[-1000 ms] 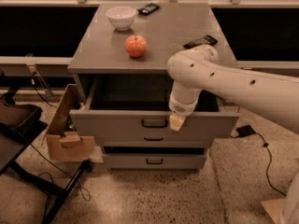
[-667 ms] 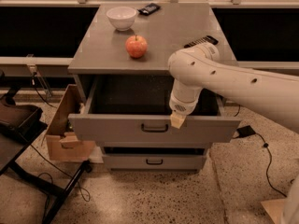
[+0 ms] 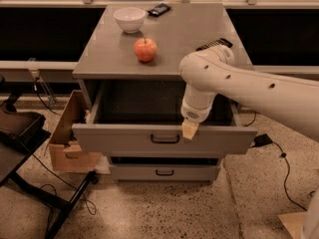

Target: Open top drawer

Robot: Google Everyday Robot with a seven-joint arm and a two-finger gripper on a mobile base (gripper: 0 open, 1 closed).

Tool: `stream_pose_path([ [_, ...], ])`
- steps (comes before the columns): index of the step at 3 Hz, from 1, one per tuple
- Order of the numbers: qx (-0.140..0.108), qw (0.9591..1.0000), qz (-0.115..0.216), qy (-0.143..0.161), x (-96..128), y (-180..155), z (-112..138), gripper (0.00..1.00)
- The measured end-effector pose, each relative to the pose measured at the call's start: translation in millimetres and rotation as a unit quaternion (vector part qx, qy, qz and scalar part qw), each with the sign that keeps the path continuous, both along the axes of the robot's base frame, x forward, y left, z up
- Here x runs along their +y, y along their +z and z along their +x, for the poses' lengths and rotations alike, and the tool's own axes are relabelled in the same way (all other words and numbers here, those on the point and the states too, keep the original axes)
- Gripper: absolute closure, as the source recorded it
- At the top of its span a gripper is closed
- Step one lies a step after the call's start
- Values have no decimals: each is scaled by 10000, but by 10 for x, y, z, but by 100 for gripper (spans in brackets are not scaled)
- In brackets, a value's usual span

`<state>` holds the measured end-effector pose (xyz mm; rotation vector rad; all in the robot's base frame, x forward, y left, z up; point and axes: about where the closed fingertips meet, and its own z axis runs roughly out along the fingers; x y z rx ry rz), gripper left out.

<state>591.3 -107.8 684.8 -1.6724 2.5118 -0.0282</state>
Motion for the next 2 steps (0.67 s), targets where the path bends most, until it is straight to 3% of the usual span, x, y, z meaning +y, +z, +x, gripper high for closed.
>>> stream_pose_path([
  [1,-58,9999,-106,-79,-42,48,-206,100],
  [2,-59,9999,-106,-80,-43,33,-202,100],
])
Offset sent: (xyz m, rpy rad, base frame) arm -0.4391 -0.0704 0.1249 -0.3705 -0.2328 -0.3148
